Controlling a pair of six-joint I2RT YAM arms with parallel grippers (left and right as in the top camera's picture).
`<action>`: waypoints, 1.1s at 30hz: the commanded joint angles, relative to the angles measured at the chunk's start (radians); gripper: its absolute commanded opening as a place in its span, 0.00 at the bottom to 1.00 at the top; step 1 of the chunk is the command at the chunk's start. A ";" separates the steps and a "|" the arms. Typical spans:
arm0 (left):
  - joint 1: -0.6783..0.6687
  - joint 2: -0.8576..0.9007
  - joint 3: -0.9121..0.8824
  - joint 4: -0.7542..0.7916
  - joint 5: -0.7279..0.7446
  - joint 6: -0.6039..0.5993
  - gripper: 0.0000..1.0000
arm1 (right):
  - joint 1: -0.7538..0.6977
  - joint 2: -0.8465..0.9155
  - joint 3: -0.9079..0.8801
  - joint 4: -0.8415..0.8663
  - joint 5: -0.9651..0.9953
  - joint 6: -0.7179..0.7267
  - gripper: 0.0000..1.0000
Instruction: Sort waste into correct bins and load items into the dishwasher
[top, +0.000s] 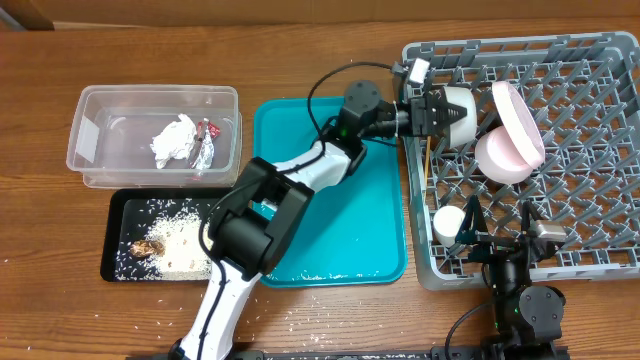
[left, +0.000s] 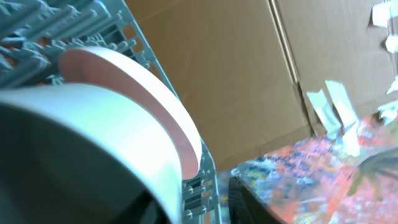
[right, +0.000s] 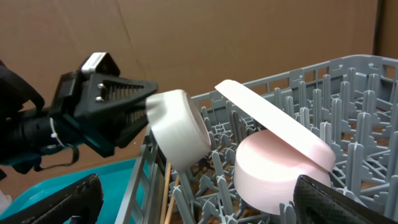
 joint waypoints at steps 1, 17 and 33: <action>0.055 0.007 0.026 0.003 0.071 -0.013 0.81 | -0.002 -0.008 -0.010 0.007 0.000 0.003 1.00; 0.236 -0.216 0.026 -0.624 0.136 0.264 1.00 | -0.002 -0.008 -0.010 0.007 0.000 0.003 1.00; 0.228 -1.309 0.027 -2.296 -1.019 0.820 1.00 | -0.002 -0.008 -0.010 0.007 0.000 0.003 1.00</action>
